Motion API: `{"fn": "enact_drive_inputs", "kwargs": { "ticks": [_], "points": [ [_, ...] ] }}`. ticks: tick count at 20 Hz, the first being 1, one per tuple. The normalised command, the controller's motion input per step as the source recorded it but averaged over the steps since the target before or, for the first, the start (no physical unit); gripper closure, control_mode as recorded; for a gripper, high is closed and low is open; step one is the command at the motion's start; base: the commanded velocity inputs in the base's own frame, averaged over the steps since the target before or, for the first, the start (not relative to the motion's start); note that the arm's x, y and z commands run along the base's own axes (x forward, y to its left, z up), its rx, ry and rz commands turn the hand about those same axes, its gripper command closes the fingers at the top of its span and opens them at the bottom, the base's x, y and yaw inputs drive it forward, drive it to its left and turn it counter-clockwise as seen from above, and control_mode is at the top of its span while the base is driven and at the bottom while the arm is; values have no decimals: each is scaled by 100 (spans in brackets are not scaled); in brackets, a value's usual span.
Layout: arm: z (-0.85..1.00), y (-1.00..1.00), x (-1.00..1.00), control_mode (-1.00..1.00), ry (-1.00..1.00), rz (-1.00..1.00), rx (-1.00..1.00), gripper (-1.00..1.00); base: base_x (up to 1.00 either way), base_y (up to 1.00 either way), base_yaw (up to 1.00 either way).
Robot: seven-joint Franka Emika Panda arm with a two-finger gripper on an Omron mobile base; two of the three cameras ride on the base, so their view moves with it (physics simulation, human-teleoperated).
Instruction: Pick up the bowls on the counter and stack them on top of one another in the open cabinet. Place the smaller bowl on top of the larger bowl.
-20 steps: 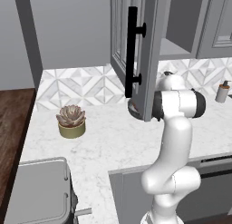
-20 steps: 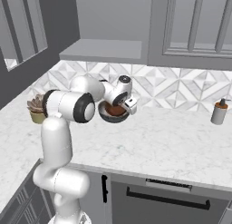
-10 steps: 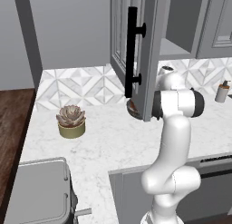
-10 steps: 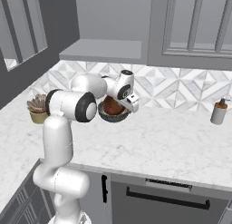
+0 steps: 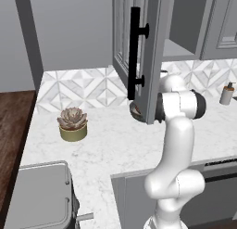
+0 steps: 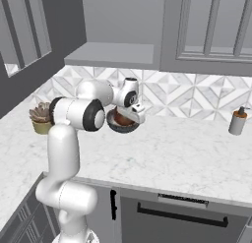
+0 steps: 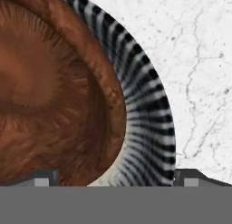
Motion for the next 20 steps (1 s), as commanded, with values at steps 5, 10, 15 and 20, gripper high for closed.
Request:
{"fn": "enact_drive_inputs", "kwargs": {
  "ticks": [5,10,15,20],
  "points": [
    [-50,21,0,-100,14,2,0,-100,0,0,0],
    [-47,1,-13,-100,5,0,1,-100,0,0,0],
    [0,1,-22,-100,0,1,0,-100,0,0,0],
    [-7,18,0,-100,0,0,0,-100,0,0,0]
  ]
}}
